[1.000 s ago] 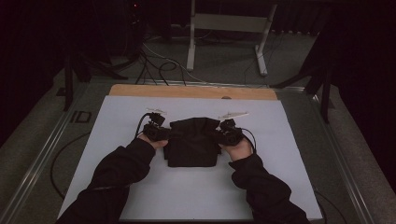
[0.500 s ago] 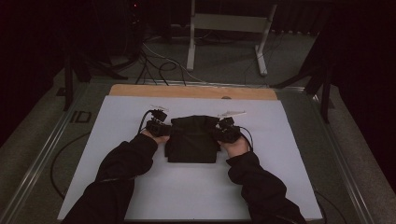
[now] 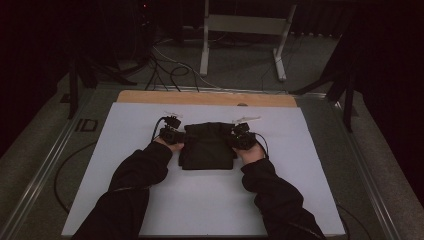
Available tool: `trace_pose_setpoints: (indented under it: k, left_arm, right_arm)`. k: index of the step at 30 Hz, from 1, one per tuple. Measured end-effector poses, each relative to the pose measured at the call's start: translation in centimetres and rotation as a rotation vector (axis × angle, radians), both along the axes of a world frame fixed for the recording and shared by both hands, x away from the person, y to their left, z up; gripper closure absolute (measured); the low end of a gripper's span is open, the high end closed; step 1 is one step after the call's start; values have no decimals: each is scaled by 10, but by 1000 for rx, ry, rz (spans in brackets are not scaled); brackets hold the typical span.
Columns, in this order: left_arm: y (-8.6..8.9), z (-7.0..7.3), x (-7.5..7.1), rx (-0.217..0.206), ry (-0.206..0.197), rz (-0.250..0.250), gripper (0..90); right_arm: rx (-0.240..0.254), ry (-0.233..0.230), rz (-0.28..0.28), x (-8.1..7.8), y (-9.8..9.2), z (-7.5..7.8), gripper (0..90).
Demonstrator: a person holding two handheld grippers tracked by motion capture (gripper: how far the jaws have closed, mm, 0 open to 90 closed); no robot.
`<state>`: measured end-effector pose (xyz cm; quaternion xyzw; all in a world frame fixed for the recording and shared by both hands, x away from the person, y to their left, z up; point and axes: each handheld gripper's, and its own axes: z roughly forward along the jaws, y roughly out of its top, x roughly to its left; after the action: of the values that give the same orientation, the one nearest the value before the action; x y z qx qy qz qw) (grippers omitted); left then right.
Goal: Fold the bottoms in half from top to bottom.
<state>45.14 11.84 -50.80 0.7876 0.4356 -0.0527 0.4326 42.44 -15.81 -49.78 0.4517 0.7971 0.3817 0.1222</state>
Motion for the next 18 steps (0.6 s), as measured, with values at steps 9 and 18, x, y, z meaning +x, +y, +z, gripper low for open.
trace_pose_setpoints:
  k: [9, 18]
  left_arm:
    - [-2, -5, 5, 27, -14, 28, 650]
    - [4, -7, 4, 48, -15, 50, 549]
  right_arm:
    - [-46, 2, -17, 9, 0, -8, 773]
    - [-76, 4, -17, 12, -5, -10, 685]
